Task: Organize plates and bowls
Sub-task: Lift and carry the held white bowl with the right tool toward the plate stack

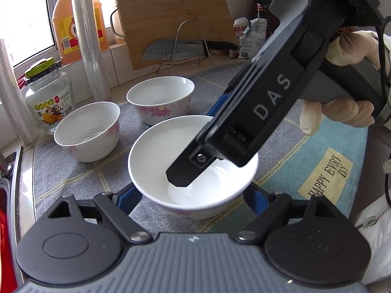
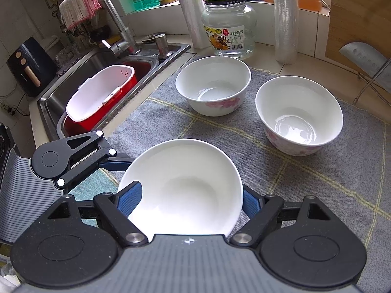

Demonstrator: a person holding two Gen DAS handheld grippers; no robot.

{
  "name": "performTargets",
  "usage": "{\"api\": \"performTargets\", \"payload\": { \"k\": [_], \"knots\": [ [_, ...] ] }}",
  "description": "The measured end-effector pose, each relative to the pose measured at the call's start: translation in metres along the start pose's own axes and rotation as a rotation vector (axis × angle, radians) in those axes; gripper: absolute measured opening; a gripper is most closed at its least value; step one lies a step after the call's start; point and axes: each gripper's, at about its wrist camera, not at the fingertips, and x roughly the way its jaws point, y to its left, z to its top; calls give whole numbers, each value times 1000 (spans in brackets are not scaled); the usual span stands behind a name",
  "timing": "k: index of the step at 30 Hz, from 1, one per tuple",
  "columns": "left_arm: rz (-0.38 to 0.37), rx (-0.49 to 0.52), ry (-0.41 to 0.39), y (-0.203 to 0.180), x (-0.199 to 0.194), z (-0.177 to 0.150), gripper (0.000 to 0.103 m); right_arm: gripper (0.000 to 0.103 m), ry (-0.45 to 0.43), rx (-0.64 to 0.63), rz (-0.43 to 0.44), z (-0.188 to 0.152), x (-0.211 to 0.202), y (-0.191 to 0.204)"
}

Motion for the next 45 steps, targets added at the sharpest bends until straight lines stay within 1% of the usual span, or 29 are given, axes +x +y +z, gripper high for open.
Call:
{"api": "performTargets", "payload": {
  "k": [7,18,25,34,39,45],
  "knots": [
    [-42,44,9,-13,5,13,89,88,-38,38,-37,-12,-19,-8],
    [-154,127,-5,-49,33,42,89,88,-88,156,-137,-45,-59,-45],
    [-214,174,-14,-70,51,62,89,88,-116,207,-196,-62,-79,-67],
    [-262,218,-26,-90,80,86,89,89,-159,269,-264,-76,-99,-100],
    [-271,235,-27,-96,97,97,89,89,-167,297,-285,-79,-99,-122],
    [-284,225,-12,-102,113,101,89,89,-158,323,-303,-82,-95,-138]
  ]
}}
